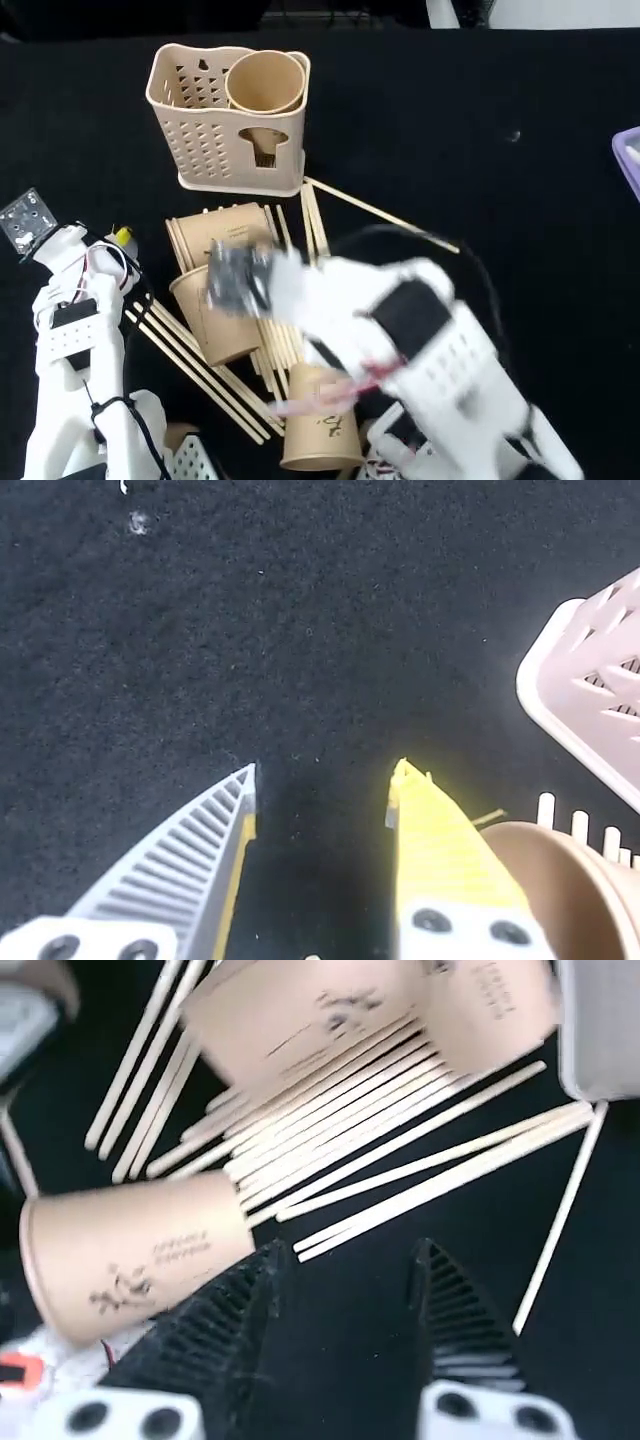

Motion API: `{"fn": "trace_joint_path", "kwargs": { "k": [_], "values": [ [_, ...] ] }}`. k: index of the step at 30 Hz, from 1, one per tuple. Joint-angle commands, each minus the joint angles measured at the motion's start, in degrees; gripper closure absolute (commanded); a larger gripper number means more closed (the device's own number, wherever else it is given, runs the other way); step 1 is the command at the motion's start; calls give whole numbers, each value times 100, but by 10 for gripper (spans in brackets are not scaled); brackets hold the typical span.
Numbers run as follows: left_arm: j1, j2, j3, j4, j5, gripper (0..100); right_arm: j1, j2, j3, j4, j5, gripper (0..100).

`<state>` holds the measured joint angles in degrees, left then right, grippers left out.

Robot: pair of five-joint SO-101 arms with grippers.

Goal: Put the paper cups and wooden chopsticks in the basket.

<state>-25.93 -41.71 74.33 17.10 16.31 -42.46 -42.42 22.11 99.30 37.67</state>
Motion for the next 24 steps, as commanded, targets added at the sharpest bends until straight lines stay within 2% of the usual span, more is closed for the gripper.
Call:
{"fn": "trace_joint_path", "kwargs": {
  "k": [1, 7, 12, 16, 20, 24],
  "values": [
    [57, -123, -75, -79, -18, 787, -369, -1358, 971, -18, 422, 800],
    [57, -123, -75, -79, -18, 787, -879, -1525, 2721, -615, 404, 799],
    [22, -123, -75, -88, -18, 787, -1002, -1525, 2888, -1020, -44, 798],
    [22, -123, -75, -88, -18, 787, -1222, -1525, 3503, -1477, -53, 800],
    [13, -123, -75, -88, -18, 787, -791, -1525, 4251, -2136, 18, 801],
    [13, -123, -75, -97, -18, 787, 396, -1525, 4347, -2233, 756, 801]
  ]
}}
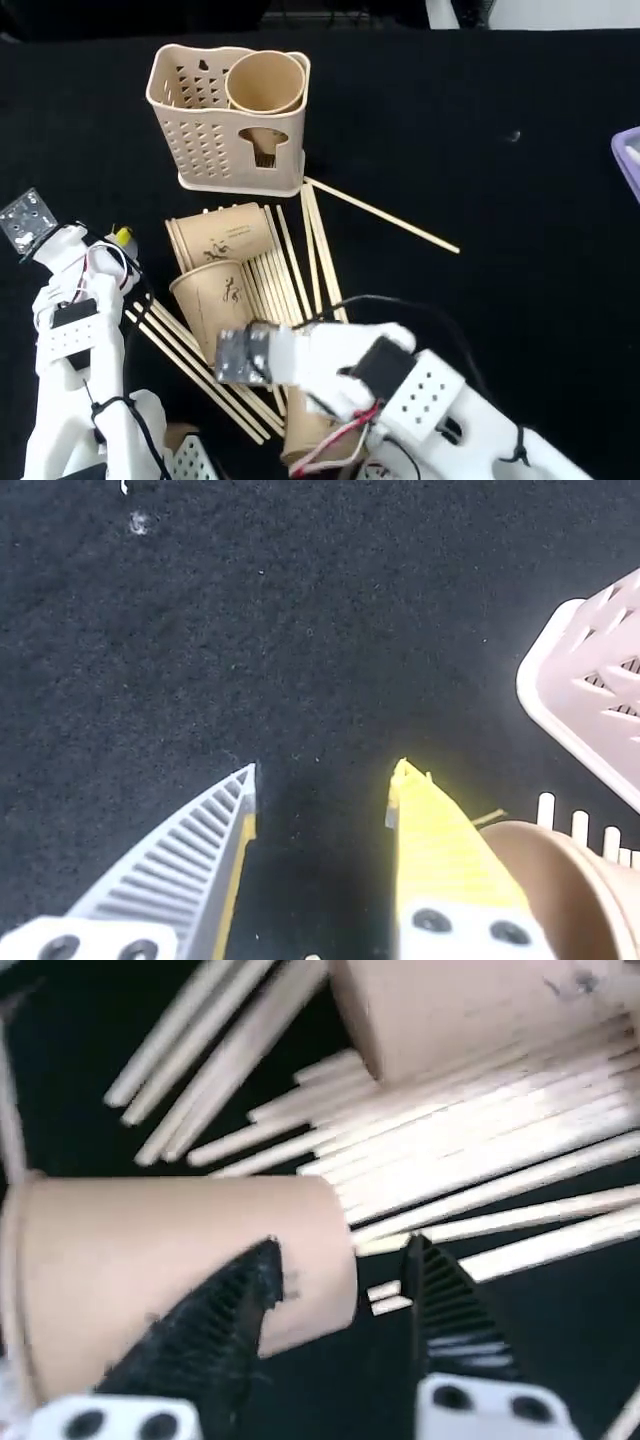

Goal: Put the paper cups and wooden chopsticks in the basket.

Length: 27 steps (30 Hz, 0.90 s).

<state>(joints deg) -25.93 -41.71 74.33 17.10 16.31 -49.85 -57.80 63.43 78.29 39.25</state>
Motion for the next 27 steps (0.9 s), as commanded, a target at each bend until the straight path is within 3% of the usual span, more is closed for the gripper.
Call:
{"fn": "trace_joint_path", "kwargs": {
  "k": [1, 8, 12, 16, 19, 23, 27],
  "values": [
    [13, -123, -75, -97, -18, 787, 1503, 13, 207, -149, 791, 801],
    [13, -123, -75, -97, -18, 787, 3754, 4, 189, -862, 1257, 801],
    [13, -123, -75, -97, -18, 787, 4510, -22, -101, -1046, 1196, 801],
    [13, -123, -75, -97, -18, 787, 5116, -13, -1086, -967, 624, 801],
    [13, -123, -75, -97, -18, 787, 5029, 13, -1807, -185, 651, 799],
    [13, -132, -75, -88, -18, 787, 4273, -31, -2360, 1204, 1354, 798],
    [13, -141, -75, -88, -18, 787, 3297, -13, -2422, 1925, 1899, 798]
  ]
}}
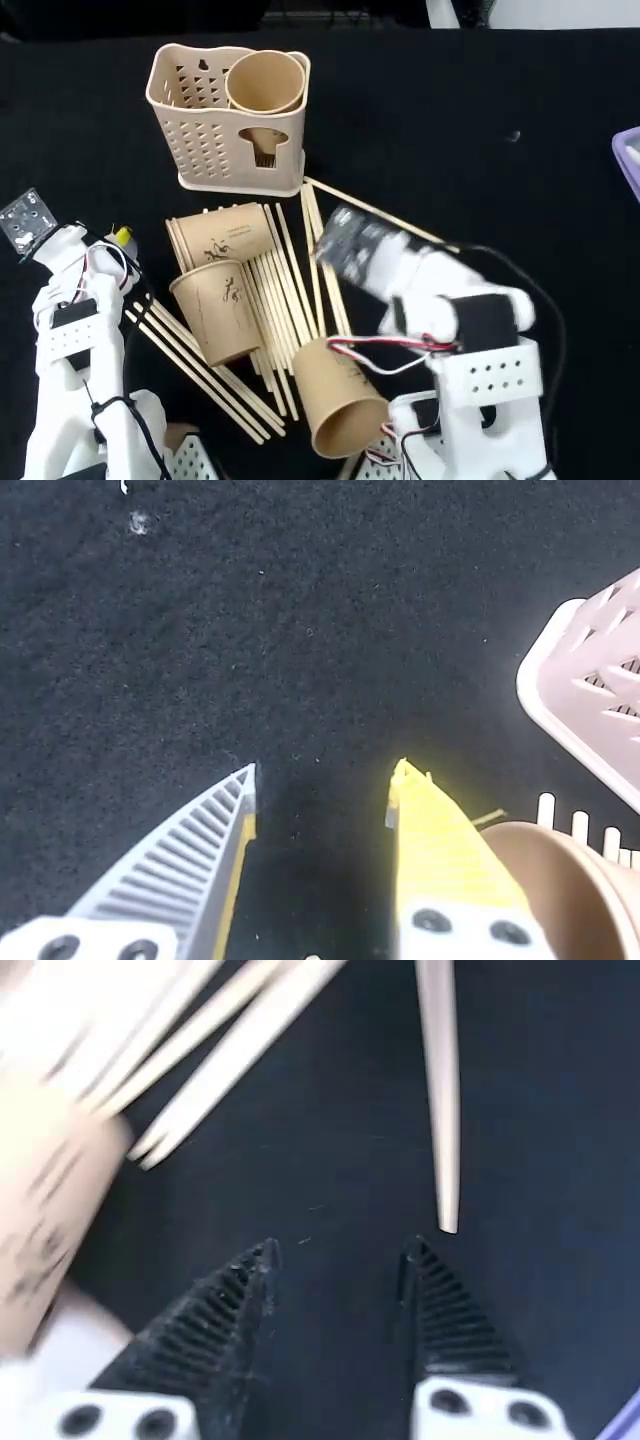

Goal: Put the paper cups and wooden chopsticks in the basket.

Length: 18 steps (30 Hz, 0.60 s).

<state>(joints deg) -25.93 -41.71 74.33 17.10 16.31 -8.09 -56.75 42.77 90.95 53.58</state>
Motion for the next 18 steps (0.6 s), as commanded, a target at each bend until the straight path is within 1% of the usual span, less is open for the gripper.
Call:
{"fn": "trace_joint_path", "kwargs": {
  "k": [1, 3, 7, 10, 14, 18],
  "values": [
    [13, -141, -75, -88, -18, 787, -1143, -101, -391, 782, 484, 798],
    [13, -141, -75, -88, -18, 787, -1714, -110, -444, 1020, 501, 798],
    [13, -141, -75, -79, -18, 787, -2541, -92, -453, 1029, 484, 800],
    [13, -141, -75, -97, -18, 787, -3332, -48, -180, 1029, 440, 800],
    [13, -141, -84, -97, -18, 787, -4448, 154, 338, 747, -290, 799],
    [13, -141, -84, -97, -18, 787, -5433, 207, 277, 545, -923, 799]
  ]
}}
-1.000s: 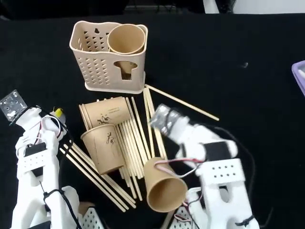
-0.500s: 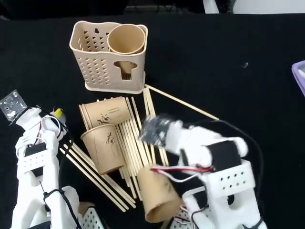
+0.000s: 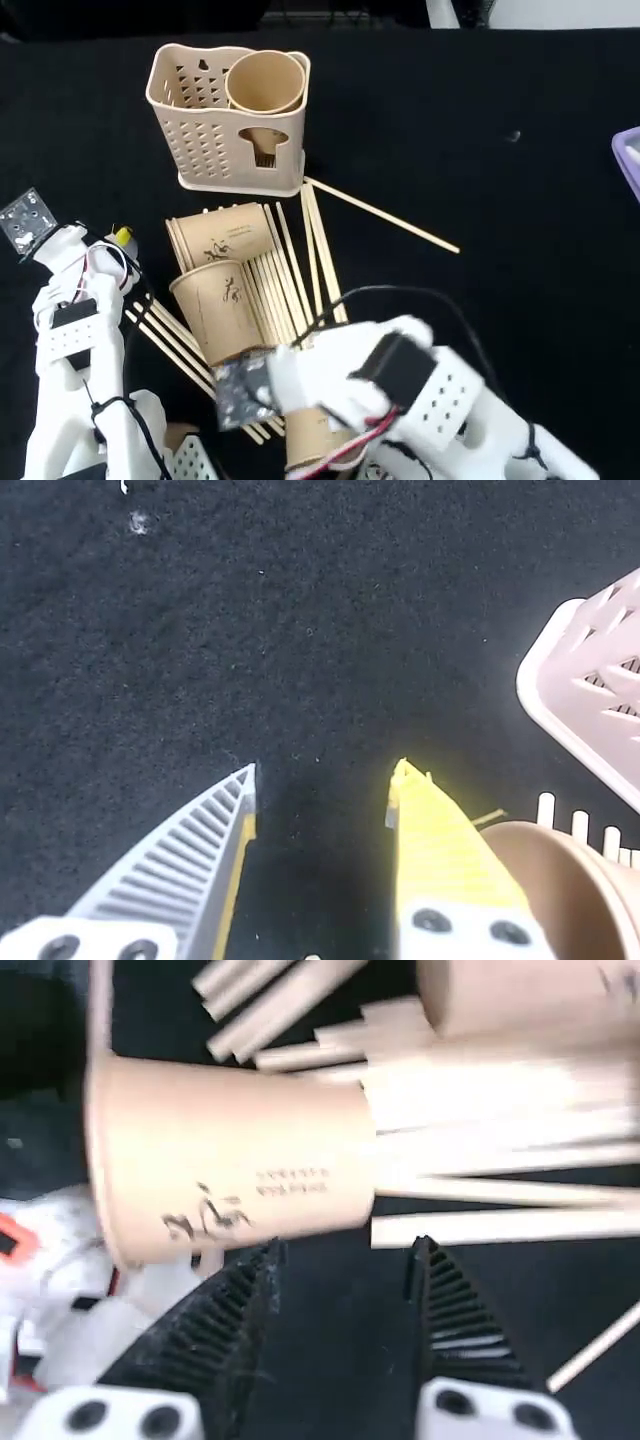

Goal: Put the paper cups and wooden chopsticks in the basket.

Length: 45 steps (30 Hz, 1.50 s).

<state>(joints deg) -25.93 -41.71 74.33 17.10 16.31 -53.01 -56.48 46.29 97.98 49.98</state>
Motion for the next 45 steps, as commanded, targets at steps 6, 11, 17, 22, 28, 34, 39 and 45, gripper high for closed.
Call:
{"fn": "trace_joint_path", "kwargs": {
  "k": [6, 11, 17, 22, 28, 34, 39, 45],
  "values": [
    [4, -141, -84, -97, -18, 787, -1978, 215, 40, -396, -1046, 801],
    [-233, -176, -92, -97, 18, 787, -1380, 215, 382, -818, -1002, 801],
    [-330, -176, -101, -79, 26, 787, -158, 215, 1402, -1565, -554, 801],
    [-312, -176, -101, -97, 26, 787, 835, 215, 1824, -2180, -492, 801],
    [-312, -176, -101, -97, 26, 787, 2585, 215, 1859, -3015, -237, 801],
    [-303, -176, -101, -97, 9, 787, 4193, 215, 1815, -3903, -220, 801],
    [-303, -176, -101, -97, 0, 787, 5099, 215, 1613, -4193, -642, 801],
    [-295, -176, -101, -97, -9, 787, 5116, 207, 787, -2778, -387, 798]
  ]
}}
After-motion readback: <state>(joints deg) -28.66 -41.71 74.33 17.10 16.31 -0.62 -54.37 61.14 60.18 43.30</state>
